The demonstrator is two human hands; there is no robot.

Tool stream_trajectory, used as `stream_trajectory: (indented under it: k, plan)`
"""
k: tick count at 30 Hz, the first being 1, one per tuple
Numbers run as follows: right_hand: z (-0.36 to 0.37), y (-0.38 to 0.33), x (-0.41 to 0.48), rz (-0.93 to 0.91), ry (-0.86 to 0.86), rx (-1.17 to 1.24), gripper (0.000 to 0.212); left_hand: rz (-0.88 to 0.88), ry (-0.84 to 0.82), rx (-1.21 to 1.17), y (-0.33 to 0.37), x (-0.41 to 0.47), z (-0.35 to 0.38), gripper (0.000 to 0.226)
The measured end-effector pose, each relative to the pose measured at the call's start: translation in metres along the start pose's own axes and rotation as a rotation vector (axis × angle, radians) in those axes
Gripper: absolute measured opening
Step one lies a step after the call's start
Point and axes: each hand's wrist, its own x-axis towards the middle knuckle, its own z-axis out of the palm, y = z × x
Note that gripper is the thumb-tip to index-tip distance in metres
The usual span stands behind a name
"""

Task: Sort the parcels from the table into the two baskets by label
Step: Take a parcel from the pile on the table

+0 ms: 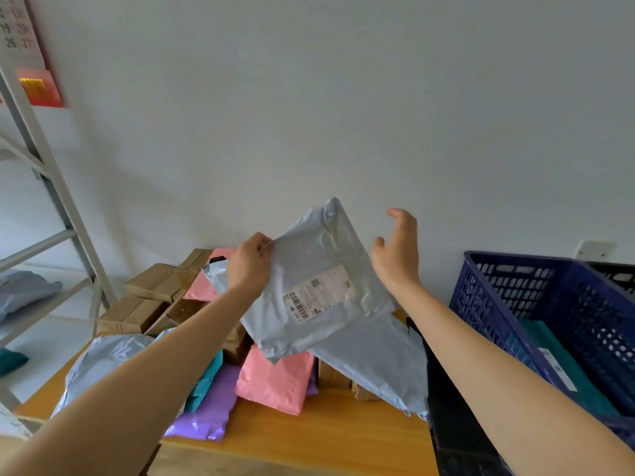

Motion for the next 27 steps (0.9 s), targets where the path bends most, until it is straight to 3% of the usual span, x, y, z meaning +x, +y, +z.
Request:
stream_trajectory:
  k: [4, 8, 12, 24, 27]
  plan:
    - [0.016, -0.025, 0.002, -0.460, -0.041, -0.098, 0.032, 0.110, -0.081, 0.106, -0.004, 0.002, 0.003, 0.016]
    - [0.034, -0.039, -0.002, -0.716, -0.307, -0.318, 0.028, 0.183, -0.139, 0.164, -0.005, -0.001, 0.008, 0.014]
    - [0.053, -0.043, -0.002, -0.774, -0.534, -0.589, 0.028, 0.242, -0.166, 0.148, -0.006, -0.010, 0.016, 0.016]
    - [0.063, -0.051, -0.006, -0.723, -0.625, -0.845, 0.025, 0.210, -0.116, 0.023, -0.011, -0.024, 0.017, 0.012]
    - [0.064, -0.055, -0.006, -0.659, -0.636, -0.856, 0.026, 0.153, -0.092, 0.028, -0.020, -0.025, 0.008, 0.032]
